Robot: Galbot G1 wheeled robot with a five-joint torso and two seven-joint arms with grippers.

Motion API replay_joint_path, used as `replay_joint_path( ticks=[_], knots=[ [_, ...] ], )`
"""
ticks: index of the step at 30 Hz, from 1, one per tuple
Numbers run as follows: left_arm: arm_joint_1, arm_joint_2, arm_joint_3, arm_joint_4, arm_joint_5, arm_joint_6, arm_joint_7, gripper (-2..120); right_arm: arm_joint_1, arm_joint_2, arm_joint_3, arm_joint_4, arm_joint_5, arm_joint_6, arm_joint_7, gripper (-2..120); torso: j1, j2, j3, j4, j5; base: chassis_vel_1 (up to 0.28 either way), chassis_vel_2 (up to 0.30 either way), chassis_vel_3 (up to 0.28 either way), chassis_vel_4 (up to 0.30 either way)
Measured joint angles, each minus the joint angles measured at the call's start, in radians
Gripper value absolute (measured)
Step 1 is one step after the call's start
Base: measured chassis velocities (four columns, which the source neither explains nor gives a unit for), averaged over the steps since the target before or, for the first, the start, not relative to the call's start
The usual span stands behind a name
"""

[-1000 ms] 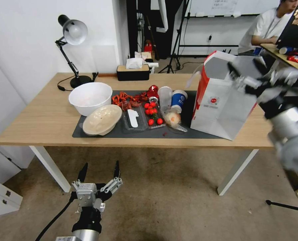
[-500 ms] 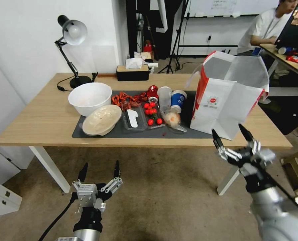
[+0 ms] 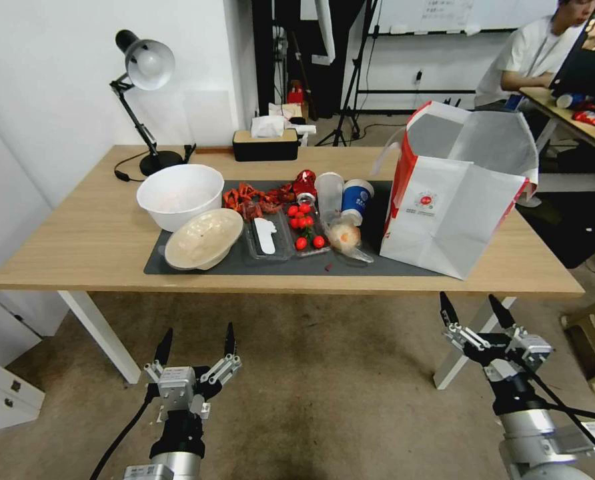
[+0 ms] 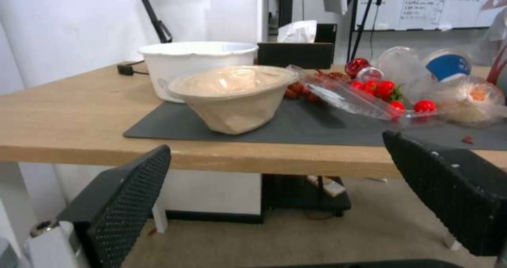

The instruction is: Pick up the food delivery bag from the floor and place it on the table.

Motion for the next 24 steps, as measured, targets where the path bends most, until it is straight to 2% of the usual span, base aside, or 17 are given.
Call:
replay_joint_path(
  ticks=[24],
  knots=[
    [-0.014,0.004,0.004,0.015,-0.004,-0.003,-0.005,100,0.032,-0.007,-0.023,-0.022,-0.006,-0.018,0.0,100,0.0,0.0,0.0,-0.0001,0.0,0.0,0.0,0.0,0.0]
  ],
)
